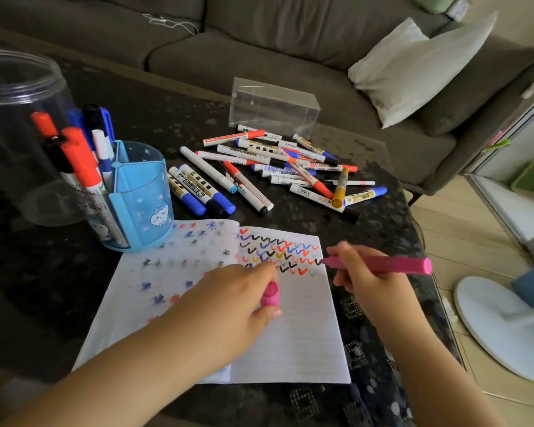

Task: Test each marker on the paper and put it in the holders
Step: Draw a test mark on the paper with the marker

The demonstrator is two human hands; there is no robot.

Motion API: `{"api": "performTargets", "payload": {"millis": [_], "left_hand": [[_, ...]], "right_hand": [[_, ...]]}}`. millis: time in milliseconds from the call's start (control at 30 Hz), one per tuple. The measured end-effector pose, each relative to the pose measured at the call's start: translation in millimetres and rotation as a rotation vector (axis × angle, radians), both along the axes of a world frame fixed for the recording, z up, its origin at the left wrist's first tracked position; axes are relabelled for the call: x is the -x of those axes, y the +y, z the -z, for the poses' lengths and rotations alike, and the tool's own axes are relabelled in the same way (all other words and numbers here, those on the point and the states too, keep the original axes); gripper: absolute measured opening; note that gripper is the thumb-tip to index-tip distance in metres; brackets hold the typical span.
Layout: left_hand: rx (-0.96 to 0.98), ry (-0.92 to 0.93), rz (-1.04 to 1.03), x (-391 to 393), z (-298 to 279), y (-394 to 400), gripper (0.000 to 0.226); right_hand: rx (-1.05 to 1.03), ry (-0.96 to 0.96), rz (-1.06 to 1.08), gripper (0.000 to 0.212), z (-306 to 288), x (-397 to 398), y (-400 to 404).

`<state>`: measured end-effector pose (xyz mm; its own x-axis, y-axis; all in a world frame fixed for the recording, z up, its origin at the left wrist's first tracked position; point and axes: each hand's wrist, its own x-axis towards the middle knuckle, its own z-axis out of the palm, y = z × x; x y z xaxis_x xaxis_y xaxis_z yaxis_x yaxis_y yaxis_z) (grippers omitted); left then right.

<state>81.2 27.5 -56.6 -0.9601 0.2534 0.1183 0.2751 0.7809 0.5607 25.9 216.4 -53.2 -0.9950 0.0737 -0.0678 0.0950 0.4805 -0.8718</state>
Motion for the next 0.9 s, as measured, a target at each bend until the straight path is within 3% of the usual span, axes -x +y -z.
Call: {"api": "performTargets", "payload": {"millis": [133, 667, 767, 900], "left_hand": [[0.118, 0.043, 0.041, -2.0, 8.0, 4.9, 0.016], [0.234, 0.02, 0.05, -2.3, 9.3, 7.4, 0.014], [0.124, -0.01, 0.027, -1.0, 10.4, 8.2, 0.013], [-0.243, -0.086, -0.112, 5.5, 11.3, 5.6, 0.013]], "right_hand": [[-0.074, 0.007, 0.019, 0.006, 8.9, 6.6, 1.4], [-0.095, 0.007, 0.056, 0.014, 19.1, 11.5, 9.4], [-0.073, 0.005, 0.058, 0.013, 18.4, 10.5, 9.6], [0.051, 0.039, 0.009, 0.01, 6.6, 2.8, 8.3]]}}
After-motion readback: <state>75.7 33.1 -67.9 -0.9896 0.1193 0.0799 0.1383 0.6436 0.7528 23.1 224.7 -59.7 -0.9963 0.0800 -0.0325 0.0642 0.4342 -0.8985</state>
